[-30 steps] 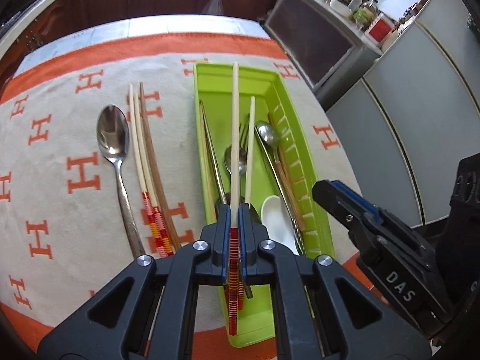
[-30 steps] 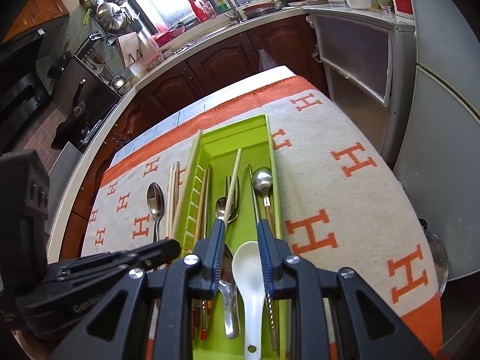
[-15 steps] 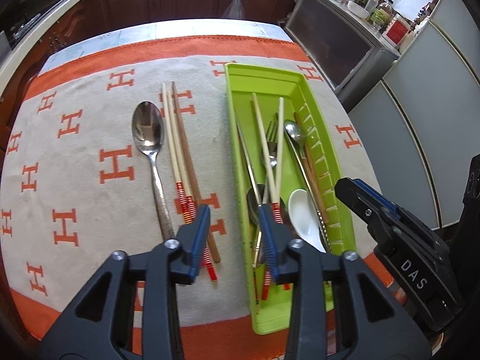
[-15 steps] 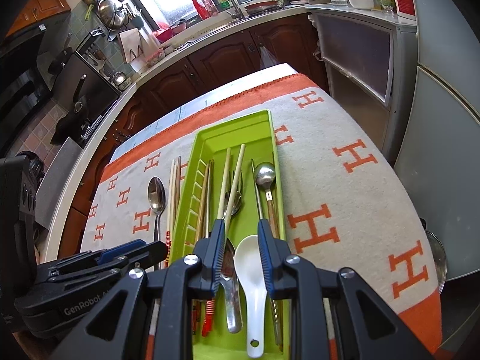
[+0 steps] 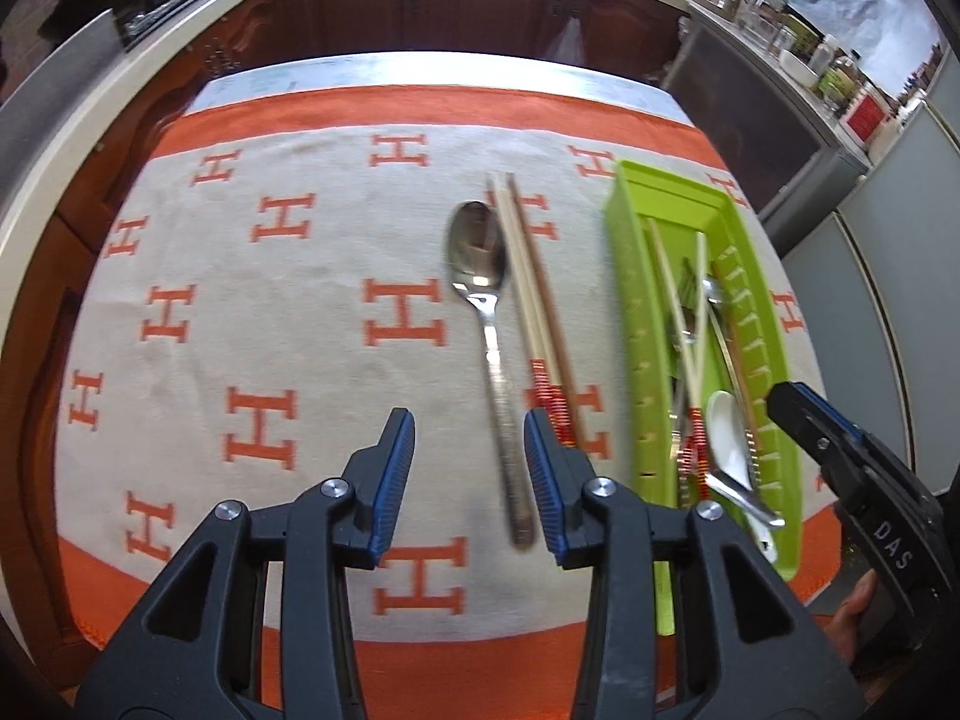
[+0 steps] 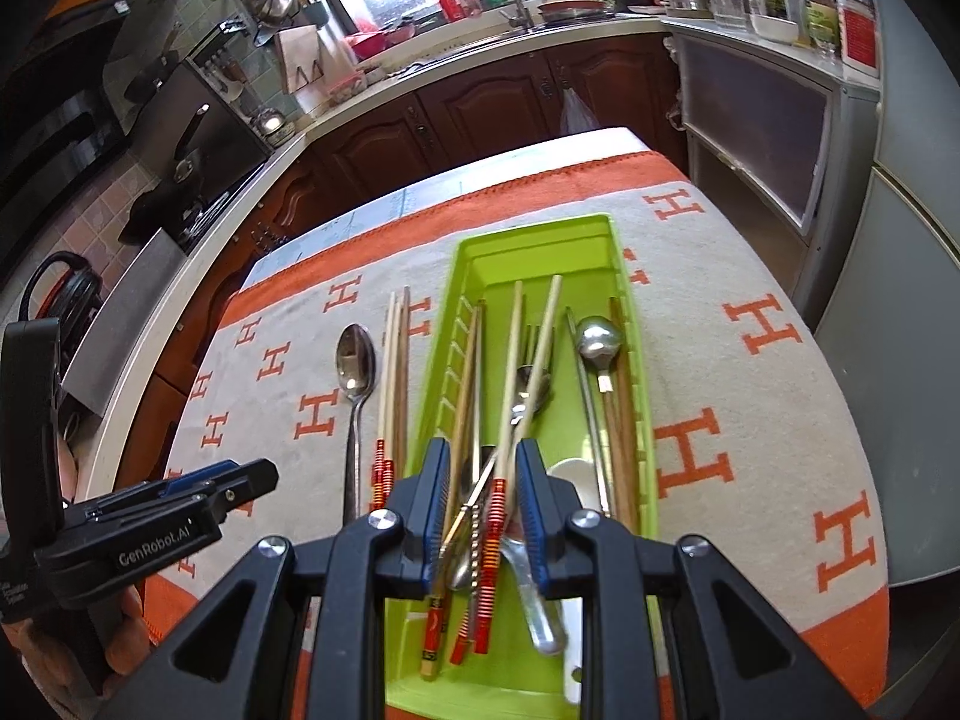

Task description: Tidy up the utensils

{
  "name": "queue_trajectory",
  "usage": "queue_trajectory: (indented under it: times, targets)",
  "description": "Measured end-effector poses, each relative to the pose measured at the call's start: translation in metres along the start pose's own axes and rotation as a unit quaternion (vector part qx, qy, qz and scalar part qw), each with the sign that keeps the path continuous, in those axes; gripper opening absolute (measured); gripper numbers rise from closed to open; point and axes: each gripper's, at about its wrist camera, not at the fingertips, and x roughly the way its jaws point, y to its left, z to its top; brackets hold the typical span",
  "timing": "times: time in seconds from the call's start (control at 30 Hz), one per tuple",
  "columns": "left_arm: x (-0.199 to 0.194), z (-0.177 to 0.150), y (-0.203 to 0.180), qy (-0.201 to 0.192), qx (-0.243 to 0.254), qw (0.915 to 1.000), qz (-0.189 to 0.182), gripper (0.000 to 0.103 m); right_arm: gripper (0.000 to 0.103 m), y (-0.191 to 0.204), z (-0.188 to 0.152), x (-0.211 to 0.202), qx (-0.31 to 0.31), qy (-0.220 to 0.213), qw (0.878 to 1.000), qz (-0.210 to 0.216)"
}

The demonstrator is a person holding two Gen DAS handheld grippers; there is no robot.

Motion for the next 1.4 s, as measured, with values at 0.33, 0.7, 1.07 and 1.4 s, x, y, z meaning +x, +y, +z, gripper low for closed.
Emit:
queue_trajectory:
  times: [0.33, 0.7, 1.07, 1.4]
  targets:
    - [-0.008, 0.019, 0.042, -0.010, -0.020, 0.9995, 0.023, 0.035, 0.022, 0.057, 0.029, 0.022, -0.052, 0.049, 0.996, 0.048]
    - [0.051, 0.070, 0.043, 0.013, -0.035, 0.9992, 0.016, 0.035, 0.008, 0.083, 0.065, 0.118, -0.063, 0.149, 0.987, 0.003]
    - [0.094, 0.073, 0.068, 0.041, -0.077, 0.9962, 0.002, 0.035, 0.002, 0.085, 0.058, 0.161, -0.094, 0.191, 0.974, -0.077]
    - [0.100, 0.063, 0.072, 0.051, -0.087, 0.9948, -0.014, 0.035, 0.007, 0.110, 0.048, 0.174, -0.138, 0.226, 0.961, -0.080]
